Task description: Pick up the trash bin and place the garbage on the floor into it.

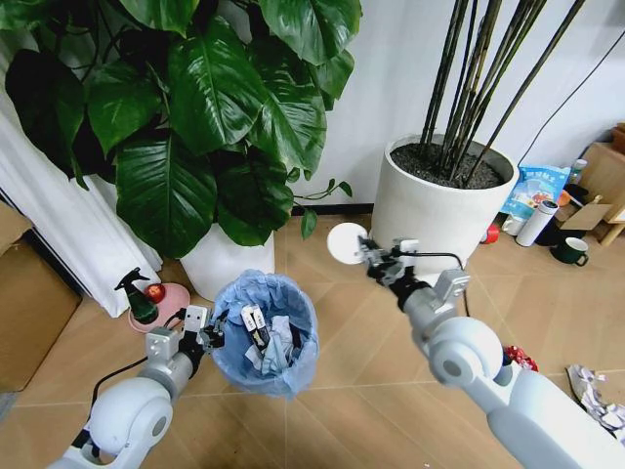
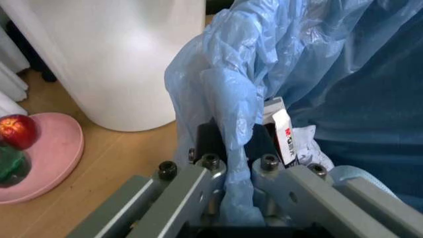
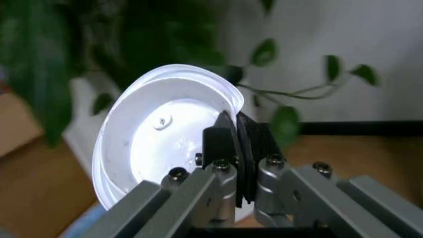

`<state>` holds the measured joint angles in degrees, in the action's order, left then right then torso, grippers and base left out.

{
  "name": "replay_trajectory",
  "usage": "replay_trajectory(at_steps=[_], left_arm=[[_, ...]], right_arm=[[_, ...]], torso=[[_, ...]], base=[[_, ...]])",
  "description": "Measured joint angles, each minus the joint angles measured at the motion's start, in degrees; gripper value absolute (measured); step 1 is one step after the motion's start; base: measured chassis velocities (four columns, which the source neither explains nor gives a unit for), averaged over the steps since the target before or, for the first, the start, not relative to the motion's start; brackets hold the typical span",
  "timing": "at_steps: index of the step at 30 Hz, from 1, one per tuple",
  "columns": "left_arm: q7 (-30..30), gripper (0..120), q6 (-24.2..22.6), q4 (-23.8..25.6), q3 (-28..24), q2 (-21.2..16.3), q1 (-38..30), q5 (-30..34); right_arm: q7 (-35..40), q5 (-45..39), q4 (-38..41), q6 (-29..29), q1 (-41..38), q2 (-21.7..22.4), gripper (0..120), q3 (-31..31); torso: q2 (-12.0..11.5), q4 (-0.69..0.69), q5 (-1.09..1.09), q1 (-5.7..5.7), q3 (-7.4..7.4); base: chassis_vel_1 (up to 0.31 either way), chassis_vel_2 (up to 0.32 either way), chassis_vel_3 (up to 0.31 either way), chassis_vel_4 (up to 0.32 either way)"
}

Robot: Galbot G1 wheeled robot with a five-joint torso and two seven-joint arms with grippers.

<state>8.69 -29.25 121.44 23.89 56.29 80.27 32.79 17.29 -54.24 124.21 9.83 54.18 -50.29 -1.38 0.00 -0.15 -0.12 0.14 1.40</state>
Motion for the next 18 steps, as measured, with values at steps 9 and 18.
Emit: replay_trajectory(at_steps=[9,18], left_arm=[[0.1,0,-0.09,0.06,-0.14,-0.03,-0.08,0.09],[0.32,0,-0.53,-0.13,0.05,-0.48,-0.72,0.76]], right_arm=[[-1.28,-0.12,-1.16,-0.06,-7.0,-0.75,0,-10.7],[-0.17,0.91,-1.25,3.07,-8.58,-0.48,3,-16.01]], torso=[[0.0,0.01,0.0,0.0,0.0],[0.0,0.0,0.0,0.0,0.0]], base=[[0.0,0.0,0.0,0.0],[0.0,0.0,0.0,0.0]])
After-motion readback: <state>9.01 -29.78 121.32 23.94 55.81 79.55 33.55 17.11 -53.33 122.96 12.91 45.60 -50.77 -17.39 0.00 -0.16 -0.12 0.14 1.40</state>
